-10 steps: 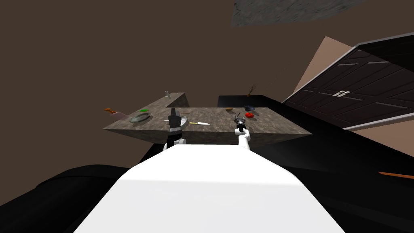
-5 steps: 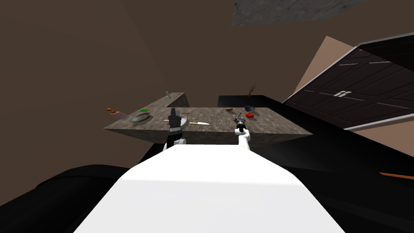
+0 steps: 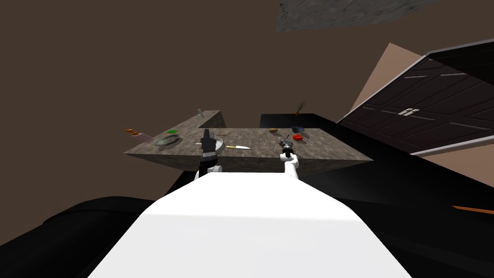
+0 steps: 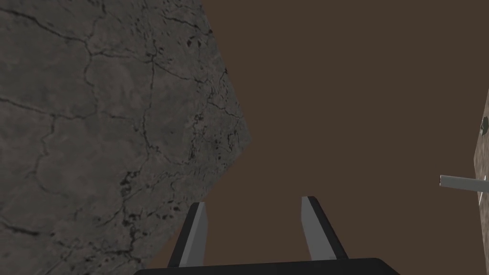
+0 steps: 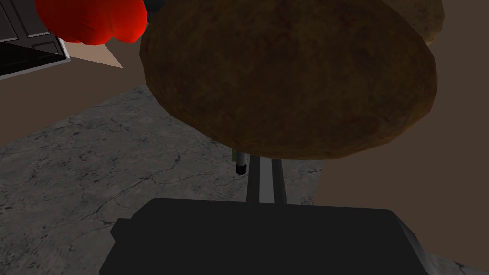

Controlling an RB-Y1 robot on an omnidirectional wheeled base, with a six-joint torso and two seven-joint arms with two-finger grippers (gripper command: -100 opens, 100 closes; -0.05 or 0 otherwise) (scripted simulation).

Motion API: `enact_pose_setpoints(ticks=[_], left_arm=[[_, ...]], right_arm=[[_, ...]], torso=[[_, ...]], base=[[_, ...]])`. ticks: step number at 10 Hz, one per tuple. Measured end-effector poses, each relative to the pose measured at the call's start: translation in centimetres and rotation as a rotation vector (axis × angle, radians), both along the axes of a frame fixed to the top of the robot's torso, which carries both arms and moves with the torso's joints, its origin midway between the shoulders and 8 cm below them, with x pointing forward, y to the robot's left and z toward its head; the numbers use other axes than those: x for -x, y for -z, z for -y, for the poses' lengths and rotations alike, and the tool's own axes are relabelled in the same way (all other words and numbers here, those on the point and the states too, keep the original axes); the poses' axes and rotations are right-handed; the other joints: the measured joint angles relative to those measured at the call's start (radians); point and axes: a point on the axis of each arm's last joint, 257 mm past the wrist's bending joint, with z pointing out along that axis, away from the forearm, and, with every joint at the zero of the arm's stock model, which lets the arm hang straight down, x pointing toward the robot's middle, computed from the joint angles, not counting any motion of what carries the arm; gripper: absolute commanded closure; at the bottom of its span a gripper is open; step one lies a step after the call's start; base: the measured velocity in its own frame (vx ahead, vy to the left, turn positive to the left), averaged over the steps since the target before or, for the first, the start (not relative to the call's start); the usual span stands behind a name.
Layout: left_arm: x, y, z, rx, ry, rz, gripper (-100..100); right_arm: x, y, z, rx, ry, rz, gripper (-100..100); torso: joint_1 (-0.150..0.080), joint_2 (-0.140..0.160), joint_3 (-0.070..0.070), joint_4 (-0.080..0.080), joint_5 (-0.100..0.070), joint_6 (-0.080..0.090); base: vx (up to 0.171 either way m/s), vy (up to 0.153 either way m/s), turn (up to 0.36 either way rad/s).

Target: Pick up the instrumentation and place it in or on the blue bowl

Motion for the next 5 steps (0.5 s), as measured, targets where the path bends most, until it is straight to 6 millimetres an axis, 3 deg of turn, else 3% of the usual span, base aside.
enact_pose_setpoints(ticks=[5], left_arm=[[0.0, 0.0, 0.0, 0.0, 0.0, 0.0, 0]], right_arm=[[-1.5, -5.7, 2.8, 0.013, -0.011, 0.08, -100]], torso=[[-0.004, 0.007, 0.004, 0.002, -0.001, 0.0]], base=[[-0.092, -0.054, 0.134]])
